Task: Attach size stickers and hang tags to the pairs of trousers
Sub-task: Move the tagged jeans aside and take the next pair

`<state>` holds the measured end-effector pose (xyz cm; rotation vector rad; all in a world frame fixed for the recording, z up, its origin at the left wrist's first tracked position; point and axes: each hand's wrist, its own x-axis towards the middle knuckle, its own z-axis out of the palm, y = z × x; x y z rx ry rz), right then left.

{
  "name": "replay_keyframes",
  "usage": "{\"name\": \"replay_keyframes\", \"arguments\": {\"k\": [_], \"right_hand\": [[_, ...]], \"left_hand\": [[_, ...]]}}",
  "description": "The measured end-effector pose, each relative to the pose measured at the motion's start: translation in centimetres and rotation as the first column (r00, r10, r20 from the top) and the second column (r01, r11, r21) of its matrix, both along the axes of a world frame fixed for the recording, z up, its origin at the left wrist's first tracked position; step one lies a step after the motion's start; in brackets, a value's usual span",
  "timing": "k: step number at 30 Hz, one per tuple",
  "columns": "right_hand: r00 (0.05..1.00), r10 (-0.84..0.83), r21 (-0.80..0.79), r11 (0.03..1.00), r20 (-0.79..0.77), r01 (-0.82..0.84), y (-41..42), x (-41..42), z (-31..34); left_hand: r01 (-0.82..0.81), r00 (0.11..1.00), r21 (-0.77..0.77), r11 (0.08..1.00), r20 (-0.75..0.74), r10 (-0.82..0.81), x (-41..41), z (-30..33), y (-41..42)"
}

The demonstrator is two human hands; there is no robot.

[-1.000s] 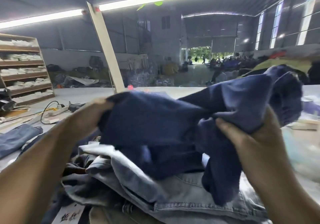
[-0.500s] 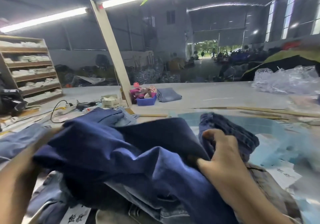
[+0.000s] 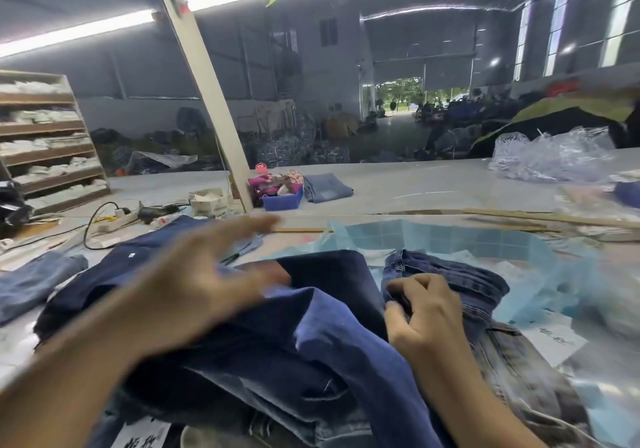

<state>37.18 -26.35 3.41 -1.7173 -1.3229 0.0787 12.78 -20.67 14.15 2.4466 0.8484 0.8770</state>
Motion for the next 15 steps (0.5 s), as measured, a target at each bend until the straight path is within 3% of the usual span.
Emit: {"name": "replay_keyframes", "arguments": {"k": [2, 4, 6, 9, 13, 15], "right_hand": [[0.995, -0.067, -0.028, 0.997, 0.070, 0.069, 0.3, -0.2, 0.3], [0.991, -0.096, -0.101, 0.989, 0.097, 0.105, 0.4, 0.0, 0.4], [0.991, -0.085, -0.138, 0.986, 0.100, 0.099, 0.2, 0.6, 0.1], [0.972, -0.138, -0.180, 0.968, 0.191, 0.173, 0.0, 2.2, -0.3], [0.963, -0.190, -0.313, 0.918, 0.191, 0.243, 0.2, 5.4, -0.5], [0.963, -0.200, -0.354, 0.900, 0.181, 0.254, 0.2, 6.9, -0.9]], "left_hand": [[0.103, 0.932, 0.133, 0.986, -0.360, -0.048, 3.1, -2.5, -1.7], [0.191, 0.841, 0.330, 0.925, -0.541, 0.019, 5.3, -6.0, -1.6], [0.127, 0.915, 0.469, 0.874, -0.396, 0.079, 5.8, -6.8, -0.7], [0.085, 0.974, 0.468, 0.879, -0.226, 0.027, 5.5, -6.6, 1.0], [-0.133, 0.984, 0.525, 0.840, -0.031, 0.176, 3.1, -5.7, 4.8], [-0.185, 0.966, 0.526, 0.830, -0.059, 0.252, 1.3, -5.7, 6.5]]}}
